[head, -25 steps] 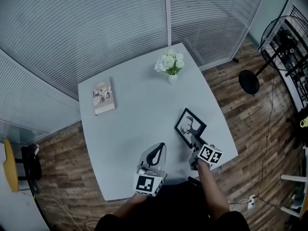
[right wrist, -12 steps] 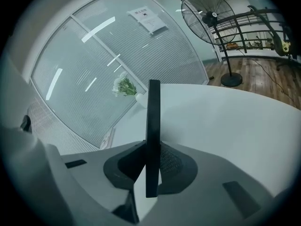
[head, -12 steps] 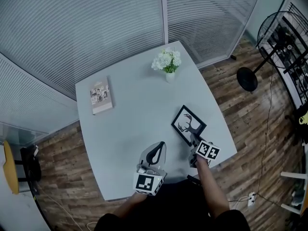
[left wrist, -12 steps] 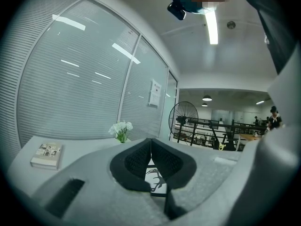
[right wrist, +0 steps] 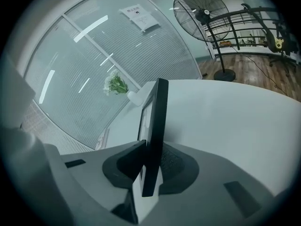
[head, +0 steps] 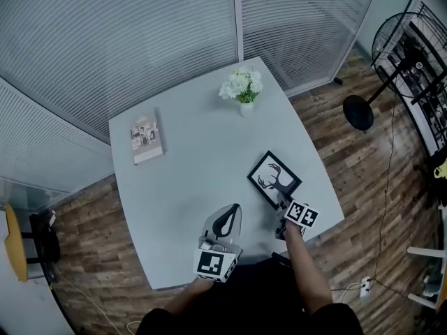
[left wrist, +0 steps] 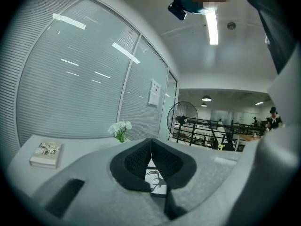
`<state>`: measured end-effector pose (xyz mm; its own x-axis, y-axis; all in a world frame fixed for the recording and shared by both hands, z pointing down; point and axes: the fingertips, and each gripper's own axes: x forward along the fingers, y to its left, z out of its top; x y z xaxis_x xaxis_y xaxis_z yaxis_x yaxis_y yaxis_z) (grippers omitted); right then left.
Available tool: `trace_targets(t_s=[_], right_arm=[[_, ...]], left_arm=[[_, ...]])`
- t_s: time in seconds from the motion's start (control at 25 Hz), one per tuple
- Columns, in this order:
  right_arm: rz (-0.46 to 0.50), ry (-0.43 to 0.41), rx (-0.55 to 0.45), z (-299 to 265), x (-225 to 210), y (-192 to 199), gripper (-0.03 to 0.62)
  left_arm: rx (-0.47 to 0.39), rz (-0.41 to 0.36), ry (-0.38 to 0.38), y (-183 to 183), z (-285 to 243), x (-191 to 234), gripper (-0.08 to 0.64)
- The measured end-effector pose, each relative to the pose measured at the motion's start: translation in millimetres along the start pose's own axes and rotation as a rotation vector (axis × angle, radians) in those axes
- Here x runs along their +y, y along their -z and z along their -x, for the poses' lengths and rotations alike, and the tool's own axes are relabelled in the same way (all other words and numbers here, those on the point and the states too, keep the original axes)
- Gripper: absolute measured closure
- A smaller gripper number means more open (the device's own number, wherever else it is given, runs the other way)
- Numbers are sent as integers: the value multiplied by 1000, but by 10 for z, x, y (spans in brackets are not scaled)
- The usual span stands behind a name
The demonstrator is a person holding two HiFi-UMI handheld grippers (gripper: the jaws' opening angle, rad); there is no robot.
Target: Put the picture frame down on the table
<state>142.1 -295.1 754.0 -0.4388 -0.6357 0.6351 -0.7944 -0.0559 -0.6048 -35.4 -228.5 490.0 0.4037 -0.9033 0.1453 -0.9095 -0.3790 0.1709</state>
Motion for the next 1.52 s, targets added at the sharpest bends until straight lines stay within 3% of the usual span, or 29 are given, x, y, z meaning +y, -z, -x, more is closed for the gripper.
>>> trace_targets(t_s=[0.48,0.68,1.52], right_arm=[[-96,22,16,-117,-181,67,497],[-143,22,31,-169,-226,104,488],[-157,108,83,-369,-488,285,423]], left_arm=[[28,8,3,39,15,10,543],[1,-5,3,19,-8,11,545],[21,1,2,96,-93,60,544]])
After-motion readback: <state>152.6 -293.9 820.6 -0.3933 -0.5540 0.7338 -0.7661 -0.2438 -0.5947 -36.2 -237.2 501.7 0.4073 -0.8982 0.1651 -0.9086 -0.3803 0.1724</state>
